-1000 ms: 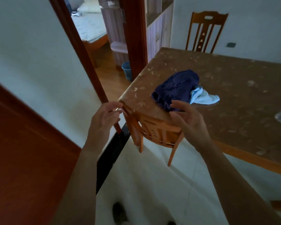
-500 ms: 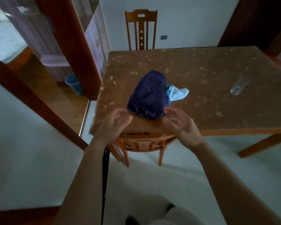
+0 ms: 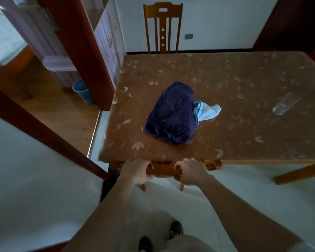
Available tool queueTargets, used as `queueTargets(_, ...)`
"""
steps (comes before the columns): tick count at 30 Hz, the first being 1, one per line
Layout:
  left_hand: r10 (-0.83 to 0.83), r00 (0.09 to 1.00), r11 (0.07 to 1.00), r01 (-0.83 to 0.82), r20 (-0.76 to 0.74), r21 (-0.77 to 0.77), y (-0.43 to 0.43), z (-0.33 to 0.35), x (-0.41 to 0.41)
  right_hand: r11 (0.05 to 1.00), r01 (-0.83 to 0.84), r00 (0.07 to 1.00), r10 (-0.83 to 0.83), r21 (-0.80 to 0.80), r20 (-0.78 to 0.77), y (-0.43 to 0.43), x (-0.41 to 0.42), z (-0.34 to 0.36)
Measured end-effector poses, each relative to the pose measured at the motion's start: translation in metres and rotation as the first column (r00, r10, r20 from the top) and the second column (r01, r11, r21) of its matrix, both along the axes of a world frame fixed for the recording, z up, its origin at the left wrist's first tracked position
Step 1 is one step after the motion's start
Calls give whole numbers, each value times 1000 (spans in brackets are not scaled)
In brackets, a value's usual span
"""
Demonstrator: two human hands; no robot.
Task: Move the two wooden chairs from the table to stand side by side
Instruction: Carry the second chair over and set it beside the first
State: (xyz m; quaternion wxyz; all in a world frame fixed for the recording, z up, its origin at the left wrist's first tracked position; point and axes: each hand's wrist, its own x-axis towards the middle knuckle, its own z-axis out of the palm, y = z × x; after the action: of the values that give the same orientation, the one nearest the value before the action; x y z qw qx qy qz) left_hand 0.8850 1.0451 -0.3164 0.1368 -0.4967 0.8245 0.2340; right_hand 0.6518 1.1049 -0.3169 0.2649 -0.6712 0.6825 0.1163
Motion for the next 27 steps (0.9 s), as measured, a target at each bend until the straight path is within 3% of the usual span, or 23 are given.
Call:
queueTargets(6,-218,975,976,219,32,0,-6,-6,-2,980,-109,993,115,-168,28,4,15,-4)
queueTargets(12,-236,972,969,236,5,-68,11,0,-13,962,-181,981,161,-206,-108,19,12,3)
queueTargets(19,-208,978,976,206,-21,-71,65,18,-17,961,-211,976,196,-178,-96,69,0,25)
queueTargets(27,-281,959,958,279,-36,-62,170,25,-3,975,-144,989,136,-168,-57,182,16,24)
